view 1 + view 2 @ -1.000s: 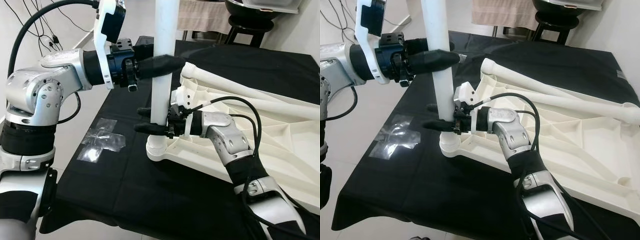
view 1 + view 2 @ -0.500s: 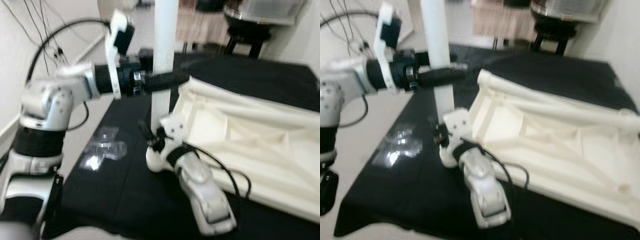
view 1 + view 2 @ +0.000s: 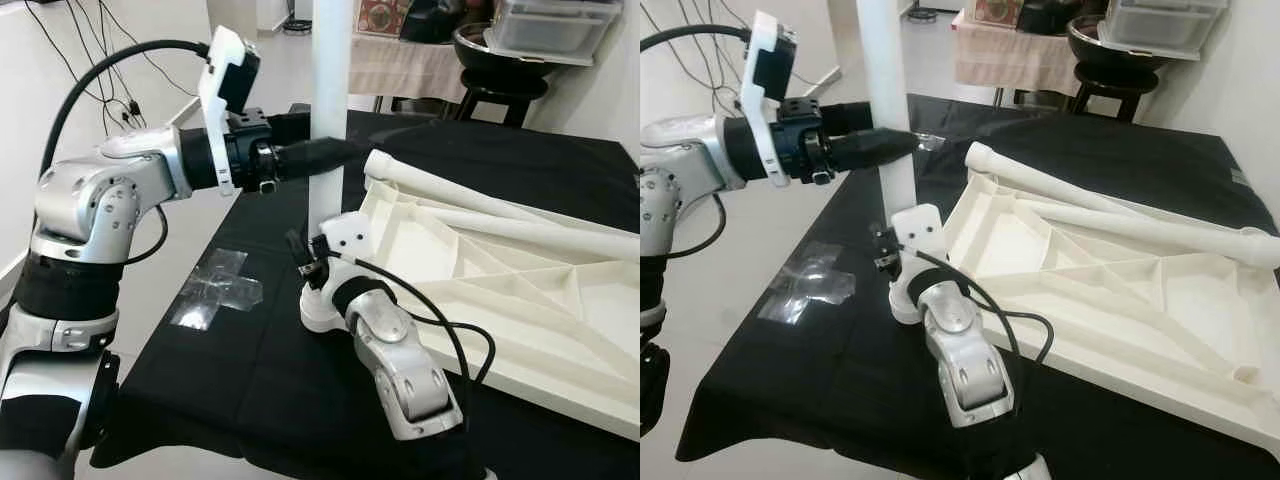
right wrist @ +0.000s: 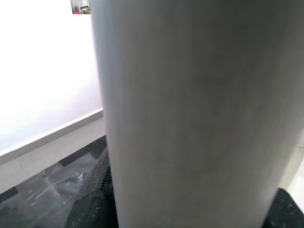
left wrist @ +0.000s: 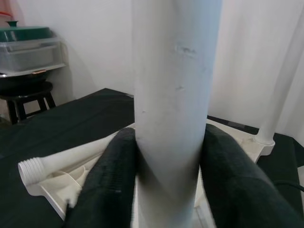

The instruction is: Building children table

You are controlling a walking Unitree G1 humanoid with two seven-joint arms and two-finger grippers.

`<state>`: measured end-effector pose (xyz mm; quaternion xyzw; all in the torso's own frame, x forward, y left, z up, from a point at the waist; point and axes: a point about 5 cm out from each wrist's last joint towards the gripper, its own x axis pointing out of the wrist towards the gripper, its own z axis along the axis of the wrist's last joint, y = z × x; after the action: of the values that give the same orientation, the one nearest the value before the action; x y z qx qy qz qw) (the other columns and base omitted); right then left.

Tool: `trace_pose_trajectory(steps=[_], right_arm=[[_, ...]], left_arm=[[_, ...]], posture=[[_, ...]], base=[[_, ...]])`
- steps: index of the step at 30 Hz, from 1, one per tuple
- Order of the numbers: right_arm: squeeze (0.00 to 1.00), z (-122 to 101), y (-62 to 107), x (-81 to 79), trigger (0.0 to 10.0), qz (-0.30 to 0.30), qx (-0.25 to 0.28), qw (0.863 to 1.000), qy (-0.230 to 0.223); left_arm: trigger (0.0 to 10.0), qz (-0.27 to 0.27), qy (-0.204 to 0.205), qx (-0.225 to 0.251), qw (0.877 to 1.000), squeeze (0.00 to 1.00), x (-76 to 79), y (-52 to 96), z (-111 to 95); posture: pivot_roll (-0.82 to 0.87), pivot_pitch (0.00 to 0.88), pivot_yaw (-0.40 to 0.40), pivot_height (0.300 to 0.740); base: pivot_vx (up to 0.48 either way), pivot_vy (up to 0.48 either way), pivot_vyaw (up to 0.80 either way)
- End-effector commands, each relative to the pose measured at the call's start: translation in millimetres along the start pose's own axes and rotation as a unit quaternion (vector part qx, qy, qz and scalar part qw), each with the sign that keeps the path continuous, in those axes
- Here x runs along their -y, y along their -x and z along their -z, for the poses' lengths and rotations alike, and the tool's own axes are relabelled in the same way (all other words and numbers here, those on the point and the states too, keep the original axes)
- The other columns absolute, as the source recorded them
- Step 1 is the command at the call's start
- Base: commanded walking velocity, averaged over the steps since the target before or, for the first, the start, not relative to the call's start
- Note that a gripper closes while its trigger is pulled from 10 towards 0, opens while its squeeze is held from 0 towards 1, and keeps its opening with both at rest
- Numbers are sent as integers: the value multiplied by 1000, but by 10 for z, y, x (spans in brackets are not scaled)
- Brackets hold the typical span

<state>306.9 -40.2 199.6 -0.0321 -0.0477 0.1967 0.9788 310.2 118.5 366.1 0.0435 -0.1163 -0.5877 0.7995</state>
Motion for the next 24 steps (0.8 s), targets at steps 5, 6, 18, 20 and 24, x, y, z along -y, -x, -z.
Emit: trace_pose_trajectory(steps=[5,6,18,20,24], right_arm=[[0,236,-16,45,0,27,-65,997,-21],[0,217,-28,69,0,27,-61,998,-21],[1000,-5,-137,209,10000,-139,-1,990,-30],[263,-217,-178,427,10000,-240,35,970,4],[0,-373,-236,638,10000,-332,38,942,31]], left_arm=[[0,25,-1,-14,1000,0,52,-20,46],[0,26,-2,-15,1000,0,53,-20,47],[0,35,-1,-15,999,0,73,-28,55],[0,37,-1,-14,999,0,76,-27,55],[0,39,-1,-15,999,0,79,-18,52]], posture=[[18,157,-32,740],[18,157,-32,740],[20,160,-28,740],[25,160,-29,740],[33,162,-29,740]], base=[[0,0,0],[0,0,0],[0,0,0],[0,0,0],[0,0,0]])
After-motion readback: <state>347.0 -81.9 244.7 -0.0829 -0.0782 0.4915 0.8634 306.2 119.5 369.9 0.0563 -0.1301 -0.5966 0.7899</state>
